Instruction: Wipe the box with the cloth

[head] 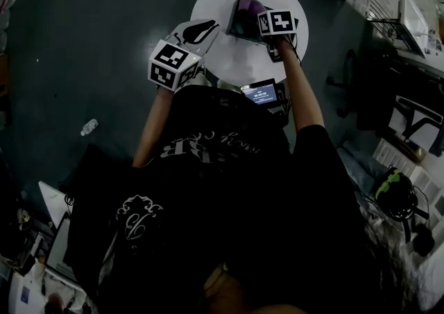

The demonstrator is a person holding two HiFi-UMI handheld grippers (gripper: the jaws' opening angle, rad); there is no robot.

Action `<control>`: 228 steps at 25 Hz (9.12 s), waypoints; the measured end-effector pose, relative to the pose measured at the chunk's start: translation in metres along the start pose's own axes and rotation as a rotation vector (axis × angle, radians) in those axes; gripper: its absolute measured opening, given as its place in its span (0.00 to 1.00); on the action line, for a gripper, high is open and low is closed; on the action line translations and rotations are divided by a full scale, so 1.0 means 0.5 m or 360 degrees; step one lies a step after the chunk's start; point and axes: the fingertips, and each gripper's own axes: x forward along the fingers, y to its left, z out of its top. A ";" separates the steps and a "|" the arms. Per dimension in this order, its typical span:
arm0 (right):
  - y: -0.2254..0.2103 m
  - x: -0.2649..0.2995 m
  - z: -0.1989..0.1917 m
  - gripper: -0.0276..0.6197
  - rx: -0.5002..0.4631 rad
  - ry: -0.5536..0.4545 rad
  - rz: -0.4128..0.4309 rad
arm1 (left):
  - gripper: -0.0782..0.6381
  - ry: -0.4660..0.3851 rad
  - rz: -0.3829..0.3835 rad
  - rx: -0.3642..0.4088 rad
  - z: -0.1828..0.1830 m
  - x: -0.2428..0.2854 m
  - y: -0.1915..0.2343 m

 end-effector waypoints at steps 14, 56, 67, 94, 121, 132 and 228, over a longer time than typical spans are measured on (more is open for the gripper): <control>-0.173 -0.079 -0.122 0.20 0.0225 0.0054 -0.0240 | 0.16 0.0075 -0.0183 0.0080 0.007 0.063 -0.055; 0.038 -0.023 -0.143 0.20 0.0011 0.0083 0.0128 | 0.16 0.0133 -0.0180 0.0087 -0.021 0.076 -0.056; -0.121 -0.086 -0.252 0.20 0.0259 0.0083 -0.0069 | 0.16 0.0167 -0.0295 0.0135 -0.030 0.126 -0.112; 0.067 -0.081 -0.245 0.20 -0.0123 0.0106 0.0231 | 0.16 0.0129 -0.0151 0.0083 -0.053 0.055 -0.110; 0.123 0.069 -0.258 0.20 0.0007 0.0395 0.0193 | 0.16 0.0129 -0.0072 0.0035 -0.077 -0.038 -0.003; 0.010 0.003 -0.330 0.20 0.0173 0.0397 0.0111 | 0.16 0.0161 -0.0260 0.0094 -0.066 0.042 -0.065; -0.135 0.115 0.094 0.20 -0.0857 0.0617 0.0050 | 0.16 0.0019 0.0532 -0.0302 -0.104 -0.064 0.064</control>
